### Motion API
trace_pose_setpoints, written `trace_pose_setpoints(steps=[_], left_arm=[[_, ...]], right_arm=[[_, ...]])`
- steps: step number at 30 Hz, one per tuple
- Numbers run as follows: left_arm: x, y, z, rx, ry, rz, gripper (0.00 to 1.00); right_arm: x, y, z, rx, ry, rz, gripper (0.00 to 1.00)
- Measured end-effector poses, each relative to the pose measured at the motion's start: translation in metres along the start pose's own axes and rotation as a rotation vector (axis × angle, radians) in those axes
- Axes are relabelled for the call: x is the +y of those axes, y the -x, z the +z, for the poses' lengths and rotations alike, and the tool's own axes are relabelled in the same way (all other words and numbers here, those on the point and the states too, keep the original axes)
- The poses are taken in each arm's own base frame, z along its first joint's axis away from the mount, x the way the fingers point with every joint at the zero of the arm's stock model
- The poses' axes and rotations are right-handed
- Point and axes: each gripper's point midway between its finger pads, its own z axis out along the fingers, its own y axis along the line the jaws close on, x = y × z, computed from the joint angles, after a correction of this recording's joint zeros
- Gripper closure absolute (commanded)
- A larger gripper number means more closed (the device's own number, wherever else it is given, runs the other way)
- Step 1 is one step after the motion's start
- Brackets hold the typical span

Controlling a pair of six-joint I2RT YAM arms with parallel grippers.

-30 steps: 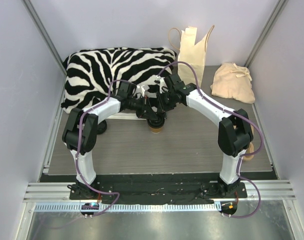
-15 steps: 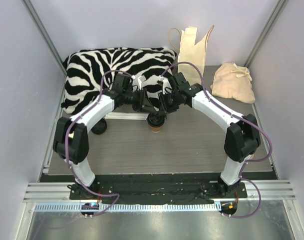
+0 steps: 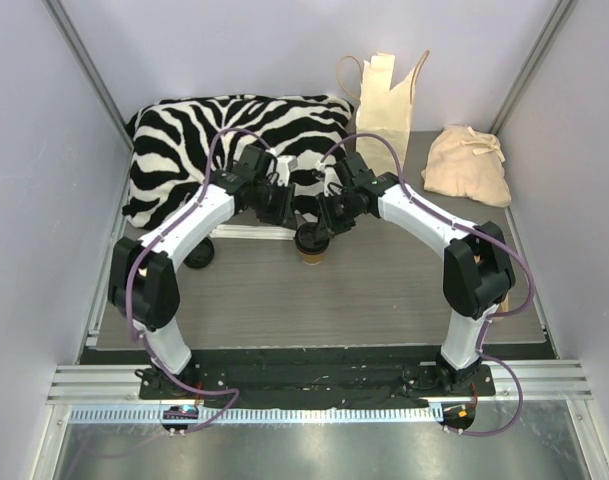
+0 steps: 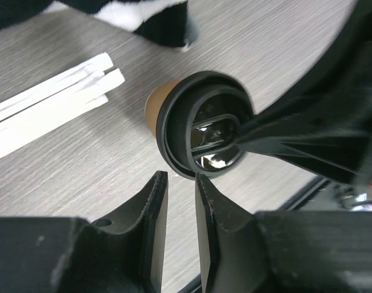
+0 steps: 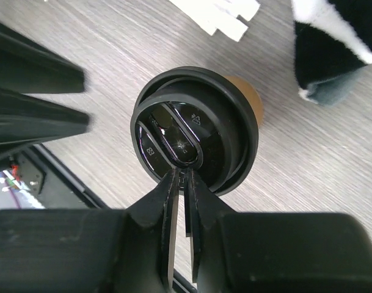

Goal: Pack the takeout coffee

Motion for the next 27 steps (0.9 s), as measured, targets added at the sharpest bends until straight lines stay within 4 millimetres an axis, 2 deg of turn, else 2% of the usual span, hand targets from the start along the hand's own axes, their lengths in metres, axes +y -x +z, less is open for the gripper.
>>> trace_pose_setpoints(steps=[4, 12, 16, 20, 22, 27], left_arm=[[0.006, -0.009, 0.013, 0.053, 0.051, 0.044, 0.77], [-0.007, 0.023, -0.001, -0.029, 0.098, 0.158, 0.78], [-0.012, 0.025, -0.002, -0.039, 0.108, 0.19, 0.78], [-0.019, 0.02, 0.001, -0.024, 0.1, 0.211, 0.78], [-0.018, 0.015, 0.006, -0.011, 0.099, 0.215, 0.82], [0.004, -0.015, 0.034, 0.086, 0.139, 0.187, 0.93]], right_arm=[[0.001, 0.0, 0.002, -0.001, 0.014, 0.013, 0.83], [0.0, 0.001, 0.002, 0.0, 0.034, 0.036, 0.84], [0.0, 0.001, 0.002, 0.001, 0.042, 0.045, 0.84], [0.0, 0.001, 0.003, 0.004, 0.05, 0.056, 0.84], [-0.001, 0.001, 0.003, 0.003, 0.051, 0.059, 0.84], [-0.002, 0.002, 0.004, 0.002, 0.047, 0.06, 0.84]])
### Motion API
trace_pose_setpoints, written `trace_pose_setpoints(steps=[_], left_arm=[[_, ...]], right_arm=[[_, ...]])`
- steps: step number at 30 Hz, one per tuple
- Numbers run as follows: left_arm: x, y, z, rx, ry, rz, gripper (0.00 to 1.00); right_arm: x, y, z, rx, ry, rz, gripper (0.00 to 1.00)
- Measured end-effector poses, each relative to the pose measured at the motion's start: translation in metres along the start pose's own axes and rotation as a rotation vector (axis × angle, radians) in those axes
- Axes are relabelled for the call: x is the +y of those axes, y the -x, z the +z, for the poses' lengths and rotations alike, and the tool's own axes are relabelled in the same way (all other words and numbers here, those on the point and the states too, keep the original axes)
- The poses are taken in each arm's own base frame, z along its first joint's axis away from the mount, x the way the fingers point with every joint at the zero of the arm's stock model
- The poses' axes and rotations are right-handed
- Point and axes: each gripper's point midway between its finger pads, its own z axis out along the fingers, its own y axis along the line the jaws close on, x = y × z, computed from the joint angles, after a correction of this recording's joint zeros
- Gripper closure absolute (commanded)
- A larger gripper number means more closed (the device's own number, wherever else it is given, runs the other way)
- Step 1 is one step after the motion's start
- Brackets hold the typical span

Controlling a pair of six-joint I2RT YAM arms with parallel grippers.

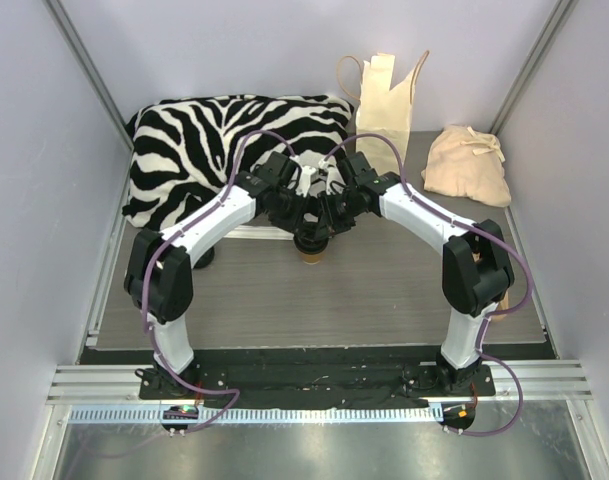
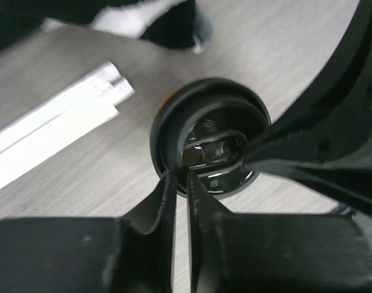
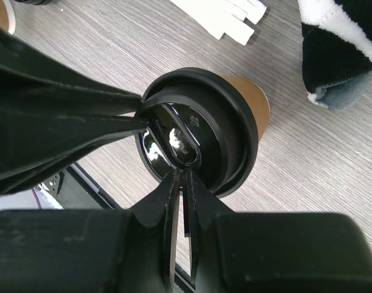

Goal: Pack the takeout coffee

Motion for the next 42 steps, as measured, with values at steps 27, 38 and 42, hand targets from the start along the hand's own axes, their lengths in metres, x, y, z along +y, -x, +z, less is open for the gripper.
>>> trace_pose_setpoints(steps=[27, 38, 42], left_arm=[[-0.013, 0.045, -0.035, -0.141, -0.043, 0.026, 0.96], [0.001, 0.023, 0.006, -0.075, -0.033, 0.01, 1.0], [0.0, 0.023, 0.003, -0.076, -0.037, 0.01, 1.0]], right_arm=[[0.002, 0.001, 0.003, -0.007, 0.019, 0.001, 0.85], [0.0, 0.002, 0.005, -0.005, 0.035, 0.021, 0.86], [0.0, 0.002, 0.005, -0.006, 0.036, 0.02, 0.86]])
